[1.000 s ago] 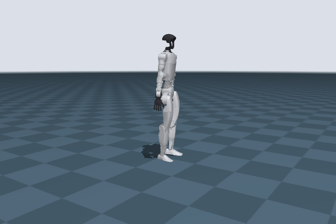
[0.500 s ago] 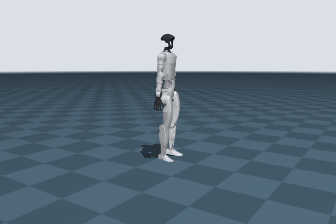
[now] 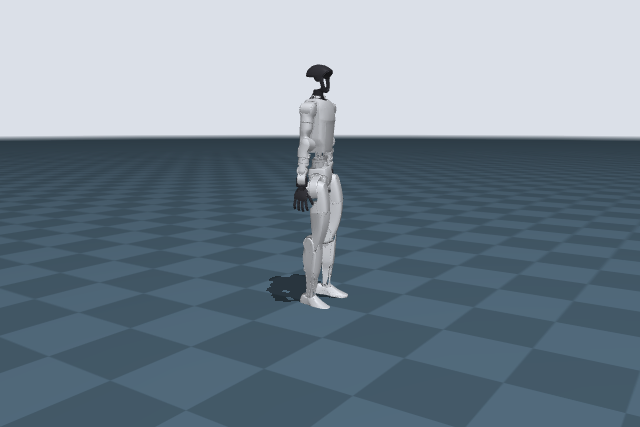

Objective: Upper body actions

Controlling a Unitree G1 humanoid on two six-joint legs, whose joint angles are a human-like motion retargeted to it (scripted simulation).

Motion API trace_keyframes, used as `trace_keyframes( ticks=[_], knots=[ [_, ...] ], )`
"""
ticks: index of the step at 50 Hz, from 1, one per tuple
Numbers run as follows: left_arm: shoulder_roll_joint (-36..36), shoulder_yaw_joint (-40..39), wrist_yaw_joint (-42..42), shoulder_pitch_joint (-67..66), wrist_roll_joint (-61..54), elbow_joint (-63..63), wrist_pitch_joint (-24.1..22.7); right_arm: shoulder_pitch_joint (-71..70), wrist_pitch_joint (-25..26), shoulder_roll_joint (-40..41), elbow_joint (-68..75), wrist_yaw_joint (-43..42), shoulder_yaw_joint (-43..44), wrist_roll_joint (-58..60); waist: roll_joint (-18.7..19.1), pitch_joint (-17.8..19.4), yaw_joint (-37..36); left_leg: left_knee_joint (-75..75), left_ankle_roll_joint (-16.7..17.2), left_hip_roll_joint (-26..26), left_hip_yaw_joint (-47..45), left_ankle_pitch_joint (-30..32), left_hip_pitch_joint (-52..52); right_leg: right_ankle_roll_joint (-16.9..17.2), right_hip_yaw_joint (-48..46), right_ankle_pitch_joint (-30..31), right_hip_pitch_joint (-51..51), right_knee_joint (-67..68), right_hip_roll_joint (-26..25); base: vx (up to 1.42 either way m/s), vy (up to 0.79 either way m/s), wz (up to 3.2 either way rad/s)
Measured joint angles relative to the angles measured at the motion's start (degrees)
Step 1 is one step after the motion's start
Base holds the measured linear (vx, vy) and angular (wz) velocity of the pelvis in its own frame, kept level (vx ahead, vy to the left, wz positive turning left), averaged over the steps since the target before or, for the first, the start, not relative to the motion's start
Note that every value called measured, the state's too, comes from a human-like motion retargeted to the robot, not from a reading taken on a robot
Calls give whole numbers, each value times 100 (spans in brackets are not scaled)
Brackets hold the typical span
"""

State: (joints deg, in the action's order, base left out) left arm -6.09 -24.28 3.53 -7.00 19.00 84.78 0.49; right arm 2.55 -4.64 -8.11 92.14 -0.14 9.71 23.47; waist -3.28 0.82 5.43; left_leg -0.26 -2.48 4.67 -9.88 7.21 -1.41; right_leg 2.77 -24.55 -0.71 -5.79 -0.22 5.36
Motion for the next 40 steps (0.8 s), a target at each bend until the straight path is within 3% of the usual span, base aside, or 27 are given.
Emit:
trace_keyframes(
  ticks=[40],
  knots=[
    [-23,50,-22,96,-3,142,-4,120,8,-117,20,-26,-40,144,-110,59,-489,36,70,204,767,286,197,-3,-587,-25,-247,-104,39,2,7,12]
  ],
)
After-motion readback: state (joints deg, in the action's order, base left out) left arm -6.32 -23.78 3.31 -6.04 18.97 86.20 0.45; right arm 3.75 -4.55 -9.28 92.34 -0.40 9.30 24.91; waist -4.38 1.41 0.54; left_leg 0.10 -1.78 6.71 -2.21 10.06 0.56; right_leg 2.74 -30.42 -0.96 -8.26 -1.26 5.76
